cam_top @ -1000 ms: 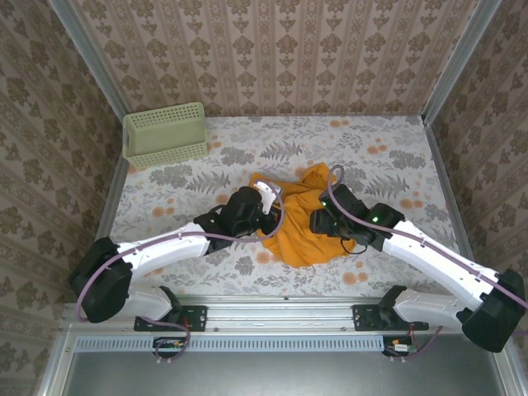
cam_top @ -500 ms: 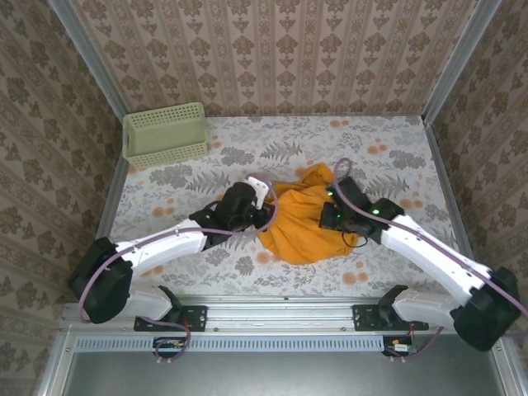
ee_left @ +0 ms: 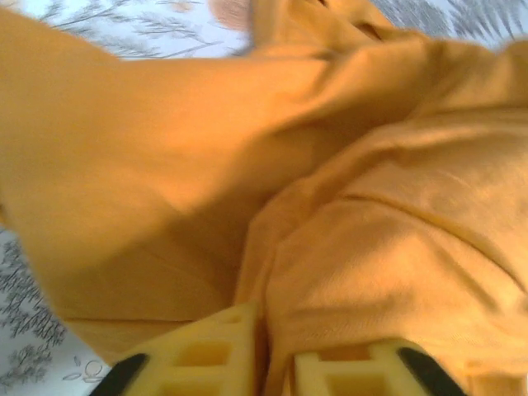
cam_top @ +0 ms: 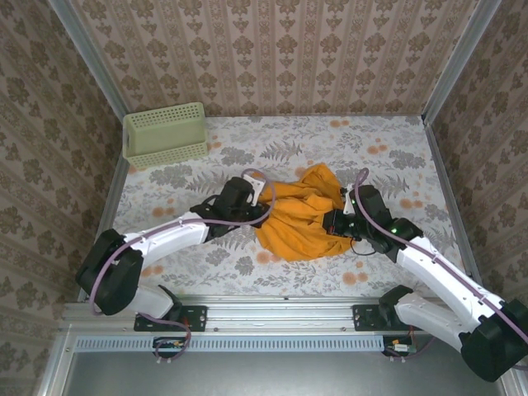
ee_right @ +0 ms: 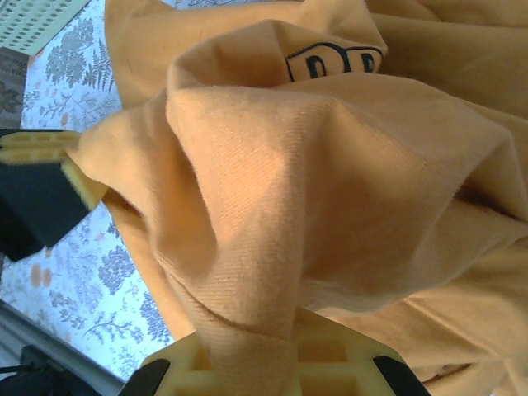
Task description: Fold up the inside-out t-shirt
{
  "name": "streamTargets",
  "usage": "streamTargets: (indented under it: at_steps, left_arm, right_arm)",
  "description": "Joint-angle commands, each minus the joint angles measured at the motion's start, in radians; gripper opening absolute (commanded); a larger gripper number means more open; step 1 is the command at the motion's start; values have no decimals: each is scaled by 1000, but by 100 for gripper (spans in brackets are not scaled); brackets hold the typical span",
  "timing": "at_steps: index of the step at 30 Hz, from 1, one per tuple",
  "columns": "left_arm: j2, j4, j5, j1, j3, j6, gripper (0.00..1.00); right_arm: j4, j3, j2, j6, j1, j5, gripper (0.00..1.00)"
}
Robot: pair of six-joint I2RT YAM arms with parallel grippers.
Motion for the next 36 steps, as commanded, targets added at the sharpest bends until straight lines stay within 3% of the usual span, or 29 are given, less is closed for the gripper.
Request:
streamTargets:
  at_steps: [1,4,7,14,21,23,27,31,33,36]
  left_arm:
    - [-17,-54,-11,-65,68,100,46]
    - [-54,-55,-31,-145,82,193,61]
    - [-70,-16,-36,-203,82,231,66]
    - [83,-28,-58,-206,191,225,84]
    - [237,24,55,-173,298,227,79]
    - [261,32,65,-158,318,220,72]
    - [296,22,22,-88,361,178,40]
    - [313,39,46,-51,384,165,12]
    - [323,30,53,-51,402,166,2]
    - [328,29,77,-55,412,150,0]
  right_arm:
    - [14,-5,-13,-45,-5,4,0]
    - [23,-14,-23,-48,-5,-2,0]
    - [16,-10,-24,-50,-5,2,0]
    - [51,-11,-47,-69,10,-54,0]
    - [18,-20,-78,-92,26,-37,0]
    - [7,-25,-85,-94,27,-23,0]
    - [-30,-47,-98,-102,29,38,0]
    - [-67,-70,-79,-105,27,124,1]
    - [-75,-78,-61,-102,27,160,2]
    - [-115,-74,-30,-73,24,268,9]
